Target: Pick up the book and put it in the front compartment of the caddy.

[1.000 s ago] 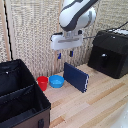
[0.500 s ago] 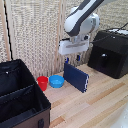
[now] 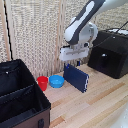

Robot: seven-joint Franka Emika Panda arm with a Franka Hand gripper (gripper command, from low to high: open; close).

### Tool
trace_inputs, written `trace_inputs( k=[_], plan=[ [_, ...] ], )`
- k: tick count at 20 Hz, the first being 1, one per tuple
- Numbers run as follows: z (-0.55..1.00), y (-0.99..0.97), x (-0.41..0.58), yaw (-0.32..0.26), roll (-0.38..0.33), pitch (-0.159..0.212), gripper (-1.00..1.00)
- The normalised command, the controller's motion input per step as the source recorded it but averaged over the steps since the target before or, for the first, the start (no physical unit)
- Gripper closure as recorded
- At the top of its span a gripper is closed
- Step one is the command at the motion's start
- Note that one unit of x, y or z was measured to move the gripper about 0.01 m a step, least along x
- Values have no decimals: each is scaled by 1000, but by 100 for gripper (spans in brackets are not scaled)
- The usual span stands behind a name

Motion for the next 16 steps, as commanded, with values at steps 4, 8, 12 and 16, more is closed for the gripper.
trace_inputs(
  k=[4, 8, 12, 16],
  plan=[
    [-326, -89, 149, 202, -145, -19, -100],
    [-226, -65, 185, 187, -104, -52, 100],
    [-44, -4, 87, 56, -11, 6, 100],
    [-3, 0, 2, 0, -2, 6, 100]
  ],
)
